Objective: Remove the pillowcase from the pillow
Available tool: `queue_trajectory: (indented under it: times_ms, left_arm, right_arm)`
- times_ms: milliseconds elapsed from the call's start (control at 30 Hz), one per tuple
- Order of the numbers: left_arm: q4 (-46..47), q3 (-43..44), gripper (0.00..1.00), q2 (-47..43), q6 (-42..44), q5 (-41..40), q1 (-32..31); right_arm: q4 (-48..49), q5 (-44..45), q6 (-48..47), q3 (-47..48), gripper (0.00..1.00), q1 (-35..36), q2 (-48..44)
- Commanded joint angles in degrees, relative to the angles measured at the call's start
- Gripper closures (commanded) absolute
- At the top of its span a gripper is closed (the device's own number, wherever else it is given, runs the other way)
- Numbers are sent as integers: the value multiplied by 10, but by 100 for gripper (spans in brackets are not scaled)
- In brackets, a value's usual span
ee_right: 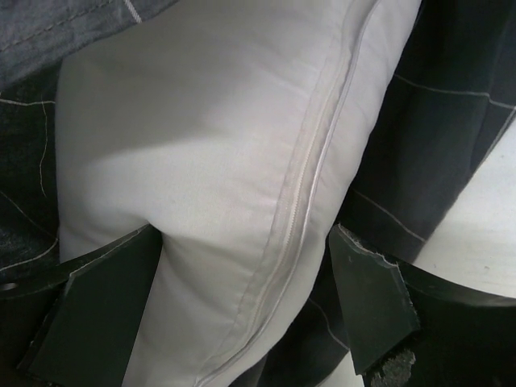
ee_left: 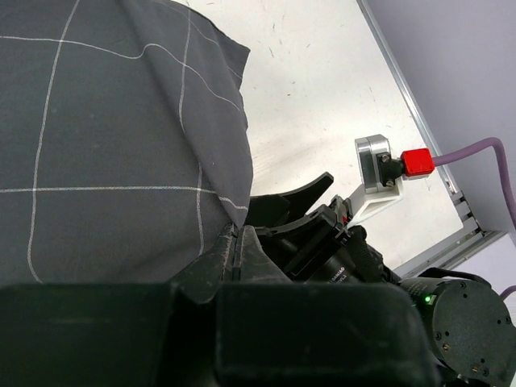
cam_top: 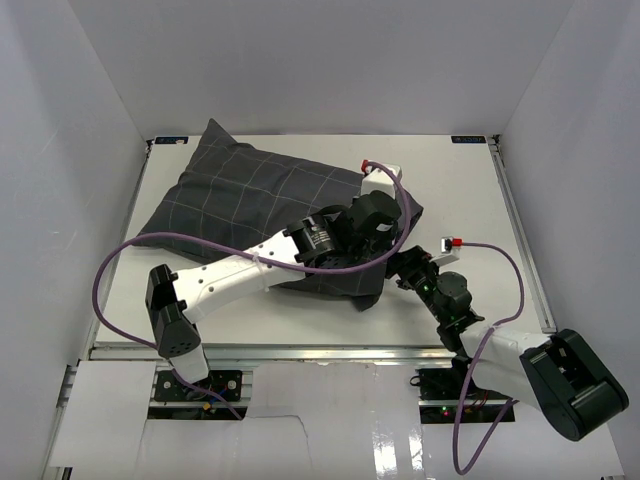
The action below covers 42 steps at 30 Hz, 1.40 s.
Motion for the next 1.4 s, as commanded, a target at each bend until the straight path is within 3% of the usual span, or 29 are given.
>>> queue_trajectory:
  times_ms: [0,267,333,467,533,567,767,933,1100,1200,1367]
  left_arm:
    - [35,-8,100,-52,-13,6,-1]
    - [42,-23,100,-63,-18,3,-2]
    - [42,-23,100,-64,-16,3,-3]
    - [41,-37,100,-75,-9,-12,-2]
    - [40,-56,100,-87,-5,-43,-1]
    - [38,-64,100,-92,-4,-62,2]
    - [8,-137,100,-129,-11,-84,52]
    - [8,-187,100,-147,-9,-37,126]
    - [21,-211,100,-139,23,-35,140]
    - [10,-215,100,-137,17,-14,163]
    - [-6,-233,100,-168,10,-14,202]
  right_arm:
    - [53,33,-22,28,10,1,16]
    - [136,11,-28,55,10,2,125]
    - [178,2,-25,52,1,2,163]
    - [264,-20,-17,47,41,1,207]
    - [260,-39,-31,55,80,1,211]
    - [263,-40,-32,53,92,0,210]
    - [286,-33,-50,-2,92,-2,160]
    - [154,2,-82,-8,92,-3,25]
    - [42,50,-103,-18,92,-3,-134]
    - [-51,72,-112,1,92,-3,-194]
    - [-107,85,-119,11,92,-3,-237]
